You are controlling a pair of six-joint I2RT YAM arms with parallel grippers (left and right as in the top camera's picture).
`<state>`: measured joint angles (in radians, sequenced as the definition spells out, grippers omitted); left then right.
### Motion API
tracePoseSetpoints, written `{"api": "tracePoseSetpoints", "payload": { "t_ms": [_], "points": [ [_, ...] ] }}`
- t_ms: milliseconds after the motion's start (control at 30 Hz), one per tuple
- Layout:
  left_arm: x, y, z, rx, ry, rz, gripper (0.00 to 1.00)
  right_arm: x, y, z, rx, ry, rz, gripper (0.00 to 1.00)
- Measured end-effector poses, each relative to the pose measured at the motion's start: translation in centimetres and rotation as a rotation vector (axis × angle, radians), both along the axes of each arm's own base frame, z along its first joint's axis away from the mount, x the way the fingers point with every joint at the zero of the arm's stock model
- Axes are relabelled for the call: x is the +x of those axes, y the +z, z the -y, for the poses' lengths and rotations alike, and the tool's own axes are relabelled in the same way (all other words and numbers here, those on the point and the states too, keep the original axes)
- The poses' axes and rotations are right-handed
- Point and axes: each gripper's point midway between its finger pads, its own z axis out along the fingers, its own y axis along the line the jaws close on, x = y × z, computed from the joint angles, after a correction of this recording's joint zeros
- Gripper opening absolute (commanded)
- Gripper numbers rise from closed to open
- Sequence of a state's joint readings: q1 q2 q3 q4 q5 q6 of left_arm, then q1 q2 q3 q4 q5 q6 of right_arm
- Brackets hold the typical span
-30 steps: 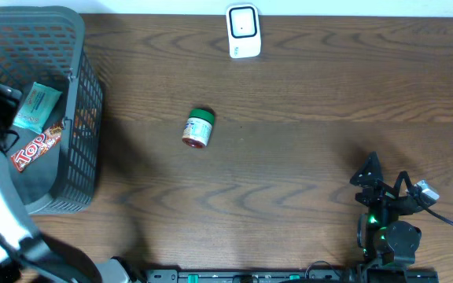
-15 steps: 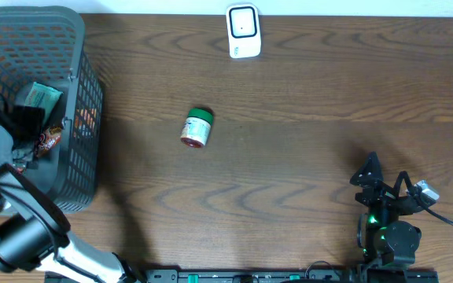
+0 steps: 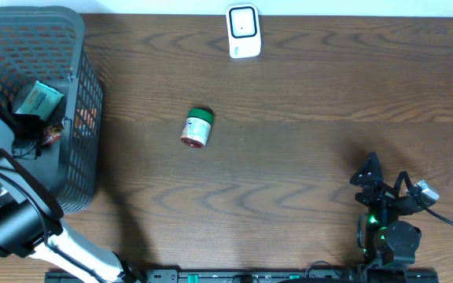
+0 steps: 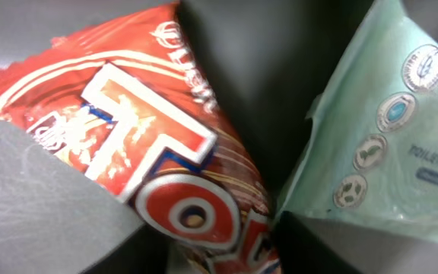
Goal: Scan the item barcode
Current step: 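Move the left gripper back into the basket over the Top bar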
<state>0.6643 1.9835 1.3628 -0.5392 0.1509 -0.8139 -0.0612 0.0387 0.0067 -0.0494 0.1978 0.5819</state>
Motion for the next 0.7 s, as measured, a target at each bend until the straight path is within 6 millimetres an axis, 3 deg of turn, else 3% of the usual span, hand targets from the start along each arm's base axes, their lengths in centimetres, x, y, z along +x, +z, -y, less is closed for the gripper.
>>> {"api": "tracePoseSetpoints", "payload": {
  "t_ms": [100, 333, 533, 633, 700],
  "points": [
    [0.1, -0.2, -0.1, 0.0, -0.003, 0.0, 0.08, 0.0, 0.0, 0.0, 0.0, 0.0, 0.0, 0.99],
    [0.0, -0.1, 0.2, -0.004, -0.015, -0.012, 0.08, 0.0, 0.0, 0.0, 0.0, 0.0, 0.0, 0.99],
    [-1.6, 0.6, 1.6, -0.039, -0.033, -0.05, 0.08, 0.0, 0.0, 0.0, 0.0, 0.0, 0.0, 0.99],
    [-1.8, 2.7, 2.3, -0.034, -0.041, -0.011, 0.08, 0.0, 0.0, 0.0, 0.0, 0.0, 0.0, 0.99],
    [-1.5, 5.7, 2.5, 0.004, -0.05, 0.056, 0.08, 0.0, 0.0, 0.0, 0.0, 0.0, 0.0, 0.99]
  ]
}}
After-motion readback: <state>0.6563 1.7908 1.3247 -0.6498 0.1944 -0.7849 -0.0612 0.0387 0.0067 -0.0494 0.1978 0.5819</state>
